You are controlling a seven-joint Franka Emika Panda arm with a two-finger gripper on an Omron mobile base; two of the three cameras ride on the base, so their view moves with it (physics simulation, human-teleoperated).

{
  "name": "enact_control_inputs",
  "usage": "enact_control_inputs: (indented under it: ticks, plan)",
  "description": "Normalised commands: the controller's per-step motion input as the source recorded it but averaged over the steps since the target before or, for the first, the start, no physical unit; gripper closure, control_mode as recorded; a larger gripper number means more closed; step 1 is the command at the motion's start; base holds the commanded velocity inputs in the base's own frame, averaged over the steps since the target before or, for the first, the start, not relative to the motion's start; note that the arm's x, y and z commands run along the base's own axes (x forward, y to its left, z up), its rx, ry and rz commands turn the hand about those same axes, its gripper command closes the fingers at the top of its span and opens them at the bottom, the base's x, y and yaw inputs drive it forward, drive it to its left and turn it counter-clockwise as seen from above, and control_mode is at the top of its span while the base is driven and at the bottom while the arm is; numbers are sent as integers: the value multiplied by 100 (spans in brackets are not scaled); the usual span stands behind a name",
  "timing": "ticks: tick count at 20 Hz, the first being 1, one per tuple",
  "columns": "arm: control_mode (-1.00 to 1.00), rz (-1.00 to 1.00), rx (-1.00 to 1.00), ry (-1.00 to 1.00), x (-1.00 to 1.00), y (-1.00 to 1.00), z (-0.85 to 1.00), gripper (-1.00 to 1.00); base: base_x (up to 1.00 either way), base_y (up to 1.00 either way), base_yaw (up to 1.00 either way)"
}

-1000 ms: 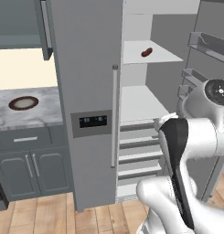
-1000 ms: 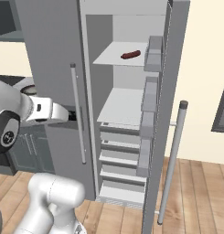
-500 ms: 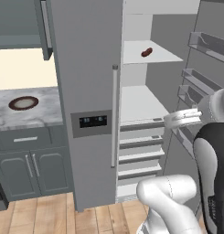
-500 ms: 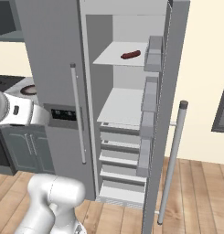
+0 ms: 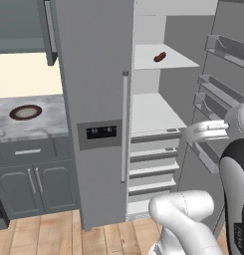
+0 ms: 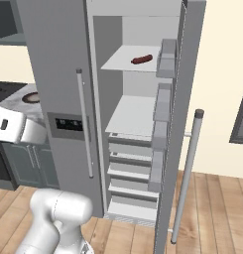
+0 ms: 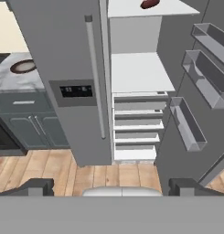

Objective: Move the hot dog bun to the plate on the dining table and place the condiment next to that plate. Then navigate to the fridge and take the sausage and place it on the plate as well.

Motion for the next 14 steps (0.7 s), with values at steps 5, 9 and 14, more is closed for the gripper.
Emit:
enact_control_inputs:
  ticks: [5,9,14]
  plan:
    - [-100,0,0,0,1,0,-3,-100,0,0,0]
    - [-100,0,0,0,0,0,-2,-100,0,0,0]
    - [100,0,0,1,6,0,-1,-100,24,0,-3]
